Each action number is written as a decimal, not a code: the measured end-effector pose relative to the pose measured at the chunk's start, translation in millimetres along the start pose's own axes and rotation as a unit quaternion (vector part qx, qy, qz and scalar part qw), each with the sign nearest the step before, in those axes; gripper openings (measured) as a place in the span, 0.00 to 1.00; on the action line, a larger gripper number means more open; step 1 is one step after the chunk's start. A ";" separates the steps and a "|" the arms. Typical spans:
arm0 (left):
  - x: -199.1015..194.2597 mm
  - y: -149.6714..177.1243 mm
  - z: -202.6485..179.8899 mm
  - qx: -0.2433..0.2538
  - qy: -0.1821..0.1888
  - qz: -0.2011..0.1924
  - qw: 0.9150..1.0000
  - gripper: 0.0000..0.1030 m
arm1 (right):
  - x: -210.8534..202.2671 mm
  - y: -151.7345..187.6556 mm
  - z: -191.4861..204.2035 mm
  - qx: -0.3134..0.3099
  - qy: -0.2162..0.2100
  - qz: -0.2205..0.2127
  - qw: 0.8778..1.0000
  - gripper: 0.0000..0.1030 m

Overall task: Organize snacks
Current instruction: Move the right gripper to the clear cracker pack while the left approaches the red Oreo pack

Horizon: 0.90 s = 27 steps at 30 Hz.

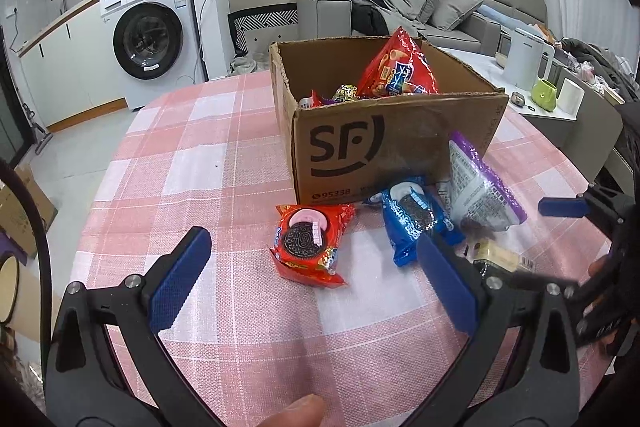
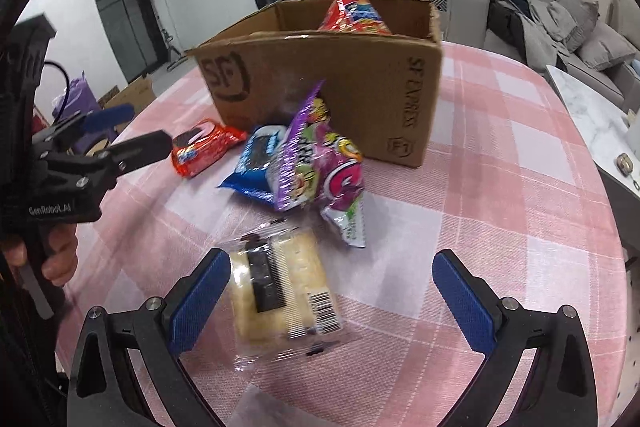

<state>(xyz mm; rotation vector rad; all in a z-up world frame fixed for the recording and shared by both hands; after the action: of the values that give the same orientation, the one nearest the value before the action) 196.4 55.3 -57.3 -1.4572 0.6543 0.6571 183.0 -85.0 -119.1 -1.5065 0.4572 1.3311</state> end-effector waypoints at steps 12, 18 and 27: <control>3.0 3.7 0.5 0.001 0.001 0.004 1.000 0.99 | 20.0 15.7 10.6 -0.045 0.027 0.029 0.998 1.00; 6.0 4.8 1.4 0.001 0.001 0.007 1.000 0.99 | 16.0 13.5 -11.3 -0.035 0.039 0.029 0.998 1.00; 9.0 6.6 1.9 0.001 0.004 0.009 1.000 0.99 | 3.9 16.3 -48.2 -0.004 0.023 0.033 0.999 1.00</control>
<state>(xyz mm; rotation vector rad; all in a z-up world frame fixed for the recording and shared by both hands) 197.5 57.3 -68.4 -1.4546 0.6742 0.6652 195.0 -131.5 -136.5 -1.5431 0.5352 1.3520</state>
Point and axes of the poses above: each gripper's, at about its wrist camera, not at the fingertips, and x roughly the way its jaws point, z to its left, y to its underside, the point moved 10 cm from there along x, roughly the way its jaws point, and after that the axes turned 6 degrees about z, right-handed, at the moved point
